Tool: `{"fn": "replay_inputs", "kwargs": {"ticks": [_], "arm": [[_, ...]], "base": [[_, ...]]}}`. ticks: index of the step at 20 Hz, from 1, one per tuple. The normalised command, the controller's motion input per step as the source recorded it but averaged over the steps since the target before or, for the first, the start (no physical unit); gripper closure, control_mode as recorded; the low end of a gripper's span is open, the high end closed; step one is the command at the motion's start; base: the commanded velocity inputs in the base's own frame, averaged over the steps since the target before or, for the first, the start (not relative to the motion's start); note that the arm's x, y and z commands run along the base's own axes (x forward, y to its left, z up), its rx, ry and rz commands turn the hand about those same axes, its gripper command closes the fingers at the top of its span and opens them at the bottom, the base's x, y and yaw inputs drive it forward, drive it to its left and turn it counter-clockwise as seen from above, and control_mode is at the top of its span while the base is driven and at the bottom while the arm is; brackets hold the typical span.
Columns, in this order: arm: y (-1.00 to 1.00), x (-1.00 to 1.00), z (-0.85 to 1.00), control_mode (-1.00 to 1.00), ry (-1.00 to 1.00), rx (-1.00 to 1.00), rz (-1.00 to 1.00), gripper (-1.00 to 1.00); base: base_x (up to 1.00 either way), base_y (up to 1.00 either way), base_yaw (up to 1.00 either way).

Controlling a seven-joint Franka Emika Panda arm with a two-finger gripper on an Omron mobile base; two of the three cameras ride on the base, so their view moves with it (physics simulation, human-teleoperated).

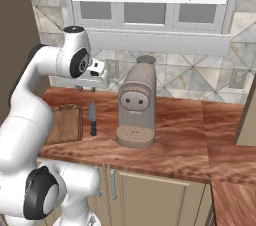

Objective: Move the cutting board and knife to the sink. Then move spray from the cabinet to the counter.

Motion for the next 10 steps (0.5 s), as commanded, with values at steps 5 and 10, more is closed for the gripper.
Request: {"fn": "replay_inputs", "kwargs": {"ticks": [5, 10], "arm": [[0.06, -0.24, 0.00, -1.00, -0.01, -0.01, 0.03, -1.00], [0.13, -0.48, -0.01, -1.00, 0.00, -0.03, 0.08, -1.00]], "base": [[0.00, 0.00, 0.00], [0.00, 0.00, 0.00]]}}
